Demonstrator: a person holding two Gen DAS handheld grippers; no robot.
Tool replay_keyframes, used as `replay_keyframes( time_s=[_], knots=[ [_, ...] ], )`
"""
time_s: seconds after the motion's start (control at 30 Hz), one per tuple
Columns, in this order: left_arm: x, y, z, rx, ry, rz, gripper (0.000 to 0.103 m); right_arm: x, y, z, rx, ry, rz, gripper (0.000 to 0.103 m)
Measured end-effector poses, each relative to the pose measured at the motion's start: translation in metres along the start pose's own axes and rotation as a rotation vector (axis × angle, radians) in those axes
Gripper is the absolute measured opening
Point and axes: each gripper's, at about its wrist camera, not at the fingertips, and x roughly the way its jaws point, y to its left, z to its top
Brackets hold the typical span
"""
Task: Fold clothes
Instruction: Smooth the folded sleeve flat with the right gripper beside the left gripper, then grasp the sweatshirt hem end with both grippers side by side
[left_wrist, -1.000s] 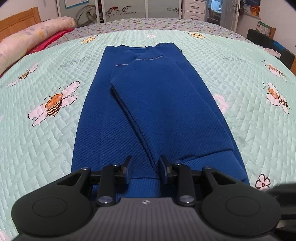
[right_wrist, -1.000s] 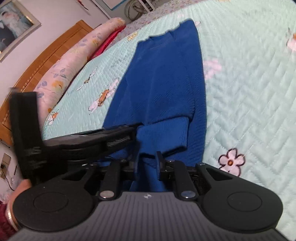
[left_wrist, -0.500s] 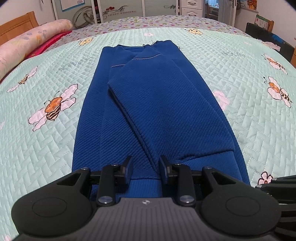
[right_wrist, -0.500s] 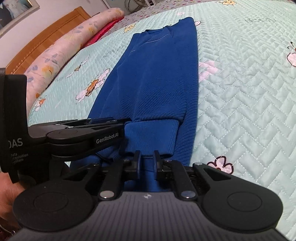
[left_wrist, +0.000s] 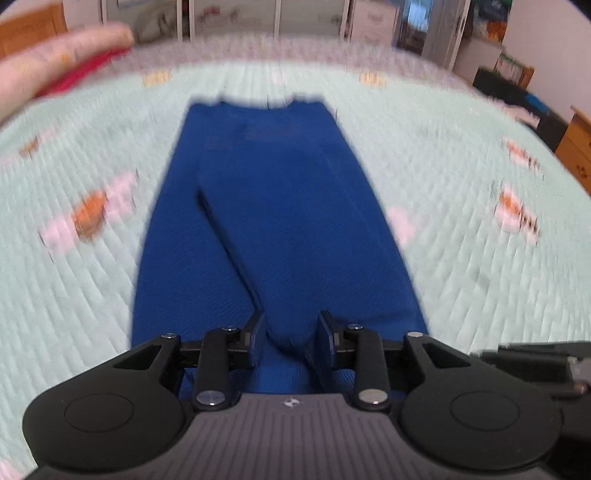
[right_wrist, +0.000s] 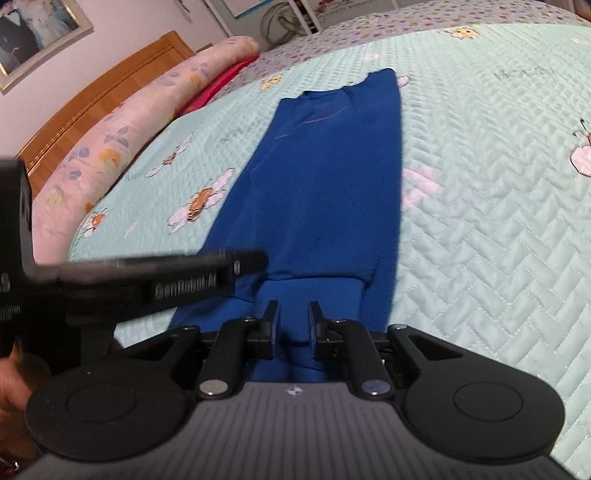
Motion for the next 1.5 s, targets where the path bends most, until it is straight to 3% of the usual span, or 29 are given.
replay_keyframes(
  time_s=[0.1, 0.37, 0.43, 0.53, 0.67, 0.83, 0.97, 1.13, 1.17, 1.27, 1.4, 1.5],
  knots=[
    [-0.001, 0.003, -0.002, -0.017, 0.000, -0.019, 0.037, 0.013, -0.023, -0.012, 0.086, 0.049, 0.044, 0.007],
    [-0.018, 0.025, 0.016, -0.043, -0.012, -0.102, 0.037, -0.013, -0.036, 0.014, 0.161, -0.022, 0.153, 0.014],
    [0.004, 0.032, 0.016, -0.051, 0.049, -0.089, 0.037, -0.005, -0.039, 0.020, 0.155, -0.023, 0.173, 0.014],
    [0.020, 0.046, 0.017, -0.102, 0.096, -0.124, 0.037, 0.026, -0.048, 0.017, 0.144, 0.079, 0.133, 0.013],
    [0.016, 0.058, 0.029, -0.103, 0.108, -0.171, 0.037, 0.029, -0.052, 0.024, 0.118, 0.107, 0.174, 0.012],
    [0.000, 0.064, 0.060, -0.102, 0.002, -0.198, 0.037, 0.018, -0.046, 0.055, 0.096, 0.051, 0.206, 0.015],
    [0.012, 0.054, 0.090, -0.024, -0.046, -0.132, 0.037, 0.028, -0.044, 0.094, 0.051, 0.003, 0.173, 0.015],
    [0.043, 0.037, 0.118, 0.075, 0.033, 0.028, 0.037, 0.060, -0.032, 0.137, 0.038, 0.064, -0.023, 0.016],
    [0.046, 0.035, 0.121, 0.081, 0.047, 0.037, 0.037, 0.063, -0.026, 0.143, 0.029, 0.069, -0.041, 0.019],
    [0.048, 0.032, 0.125, 0.100, 0.071, 0.058, 0.041, 0.067, -0.010, 0.157, 0.006, 0.068, -0.039, 0.045],
    [0.050, 0.051, 0.145, 0.068, 0.062, 0.099, 0.057, 0.067, -0.018, 0.171, 0.019, 0.076, -0.026, 0.047],
    [0.067, 0.074, 0.176, 0.036, 0.038, 0.162, 0.061, 0.075, -0.038, 0.192, 0.031, 0.046, -0.055, 0.048]
  ],
)
